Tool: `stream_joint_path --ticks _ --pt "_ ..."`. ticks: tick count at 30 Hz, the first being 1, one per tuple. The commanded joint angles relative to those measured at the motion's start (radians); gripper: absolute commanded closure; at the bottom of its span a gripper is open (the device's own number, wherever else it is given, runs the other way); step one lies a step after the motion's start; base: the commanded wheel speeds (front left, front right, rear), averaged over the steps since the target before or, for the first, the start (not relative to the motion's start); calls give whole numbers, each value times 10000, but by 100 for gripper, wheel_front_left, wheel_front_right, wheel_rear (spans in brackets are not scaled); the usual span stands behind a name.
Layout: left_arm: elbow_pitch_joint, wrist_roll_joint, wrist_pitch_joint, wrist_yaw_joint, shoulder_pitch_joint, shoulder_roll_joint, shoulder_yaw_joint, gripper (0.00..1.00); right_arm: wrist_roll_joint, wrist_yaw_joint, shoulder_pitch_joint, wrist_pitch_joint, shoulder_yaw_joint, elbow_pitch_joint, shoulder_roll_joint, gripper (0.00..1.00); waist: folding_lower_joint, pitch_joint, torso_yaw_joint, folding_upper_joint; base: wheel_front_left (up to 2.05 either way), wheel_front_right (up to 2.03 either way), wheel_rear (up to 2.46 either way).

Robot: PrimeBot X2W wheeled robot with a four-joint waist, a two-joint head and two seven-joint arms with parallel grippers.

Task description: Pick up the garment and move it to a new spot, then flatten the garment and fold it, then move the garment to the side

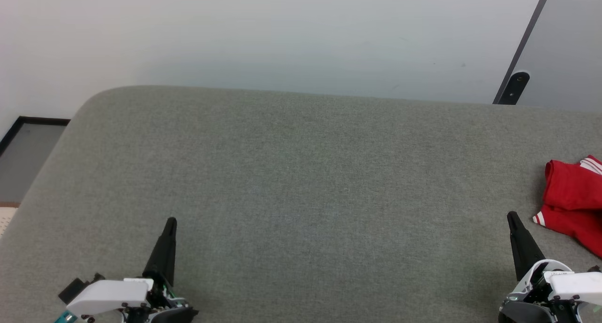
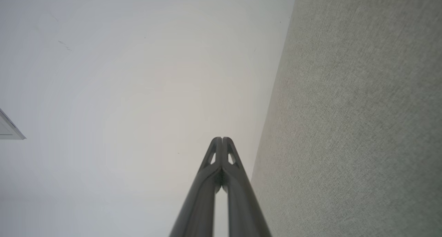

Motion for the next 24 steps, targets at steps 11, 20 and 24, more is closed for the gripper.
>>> stream_joint_path --ticks 11,20,24 --pt "16 49 26 -47 -101 -28 46 100 31 -9 -31 26 35 3 34 100 0 0 0 0 0 0 0" --pt "17 66 45 -47 -104 -45 65 100 32 -9 -31 25 35 3 33 100 0 0 0 0 0 0 0" --pt "18 77 44 -47 -104 -50 75 100 32 -9 -31 25 36 3 33 100 0 0 0 0 0 0 0"
